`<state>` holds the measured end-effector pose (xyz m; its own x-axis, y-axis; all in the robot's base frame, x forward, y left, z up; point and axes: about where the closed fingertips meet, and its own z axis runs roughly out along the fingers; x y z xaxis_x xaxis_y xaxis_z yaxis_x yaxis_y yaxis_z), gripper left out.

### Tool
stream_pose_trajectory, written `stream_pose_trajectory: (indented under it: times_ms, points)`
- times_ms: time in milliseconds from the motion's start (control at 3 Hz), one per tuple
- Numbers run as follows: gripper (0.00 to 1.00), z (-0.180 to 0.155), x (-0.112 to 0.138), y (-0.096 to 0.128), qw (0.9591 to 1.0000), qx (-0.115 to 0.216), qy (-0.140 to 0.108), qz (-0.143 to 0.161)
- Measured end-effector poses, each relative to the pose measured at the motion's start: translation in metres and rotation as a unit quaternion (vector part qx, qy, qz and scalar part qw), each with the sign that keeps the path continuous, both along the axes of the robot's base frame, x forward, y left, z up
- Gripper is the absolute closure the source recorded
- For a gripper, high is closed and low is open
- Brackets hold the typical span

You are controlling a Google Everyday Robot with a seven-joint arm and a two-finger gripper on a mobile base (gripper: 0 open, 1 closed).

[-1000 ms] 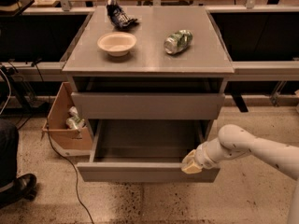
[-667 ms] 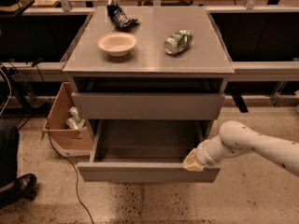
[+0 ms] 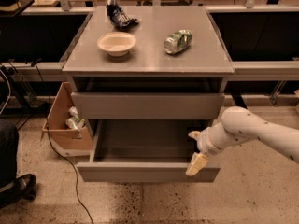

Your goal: Open middle drawer

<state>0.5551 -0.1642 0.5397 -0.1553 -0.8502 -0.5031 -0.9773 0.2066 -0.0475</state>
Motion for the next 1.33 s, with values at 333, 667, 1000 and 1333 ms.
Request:
stream_pose_trajectory:
  times_ms: [333,667,1000,1333]
  points:
    - [0.38,0.004,0.021,0.003,0.9997,0.016,-0.018,0.004]
    - [0.61,-0.005,0.041,0.001,0.9988,0.043,-0.024,-0.004]
    - [0.84,-0.012,0.058,0.001,0.9975,0.063,-0.028,-0.013]
    - [1.00,-0.025,0.070,0.004,0.9961,0.083,-0.023,-0.018]
